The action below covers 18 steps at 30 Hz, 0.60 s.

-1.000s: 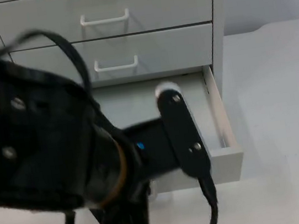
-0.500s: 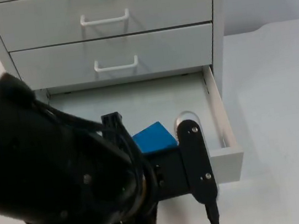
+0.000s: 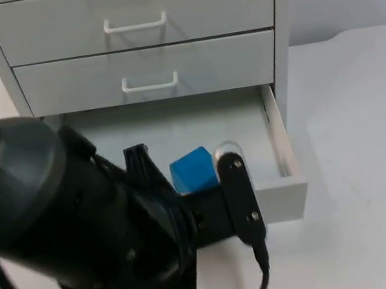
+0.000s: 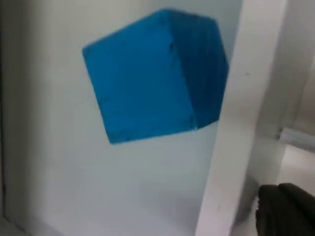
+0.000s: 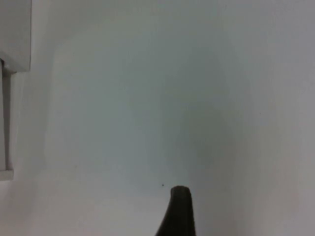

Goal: Open the drawer with the left hand, place the block into the drawer with the right hand, then close the drawer with the left hand.

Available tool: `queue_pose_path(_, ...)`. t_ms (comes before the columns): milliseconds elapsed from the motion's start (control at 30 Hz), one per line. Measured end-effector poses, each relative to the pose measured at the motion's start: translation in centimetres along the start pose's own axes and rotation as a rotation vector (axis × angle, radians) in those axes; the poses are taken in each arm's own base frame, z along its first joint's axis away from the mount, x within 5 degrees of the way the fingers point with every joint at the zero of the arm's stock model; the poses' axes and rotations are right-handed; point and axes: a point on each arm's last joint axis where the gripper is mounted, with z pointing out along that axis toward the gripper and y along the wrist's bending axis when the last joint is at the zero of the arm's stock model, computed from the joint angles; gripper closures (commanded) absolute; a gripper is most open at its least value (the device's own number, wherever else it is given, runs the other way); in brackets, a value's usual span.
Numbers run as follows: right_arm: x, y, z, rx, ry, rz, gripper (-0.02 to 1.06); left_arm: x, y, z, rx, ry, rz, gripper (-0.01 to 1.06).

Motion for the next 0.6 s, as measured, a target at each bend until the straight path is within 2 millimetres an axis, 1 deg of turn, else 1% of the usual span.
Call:
queue_pose_path(67,-0.1,0.0,0.0,0.0,-0.006,0.0,0.38,-0.1,1.1,0.7,-0.015,0.007,-0.047,1.05)
queue_pose_path(133,-0.1,0.0,0.0,0.0,-0.009,0.0,0.38,-0.3,1.5,0.9,-0.02,0.005,-0.062,1.05)
queue_pose_path(267,-0.1,0.0,0.0,0.0,-0.014,0.0,0.38,-0.8,4.3,2.3,-0.082,0.01,-0.147,1.05)
queue_pose_path(300,-0.1,0.0,0.0,0.0,-0.014,0.0,0.38,-0.8,4.3,2.3,-0.082,0.01,-0.147,1.05)
queue_pose_path(400,-0.2,0.0,0.0,0.001,-0.022,0.0,0.38,-0.8,6.1,3.5,-0.118,0.023,-0.198,1.05)
queue_pose_path(433,-0.2,0.0,0.0,0.001,-0.022,0.0,0.38,-0.8,6.1,3.5,-0.118,0.023,-0.198,1.05)
queue_pose_path(600,-0.3,0.0,0.0,0.001,-0.034,0.0,0.38,-0.4,8.5,5.9,-0.151,0.051,-0.273,1.05)
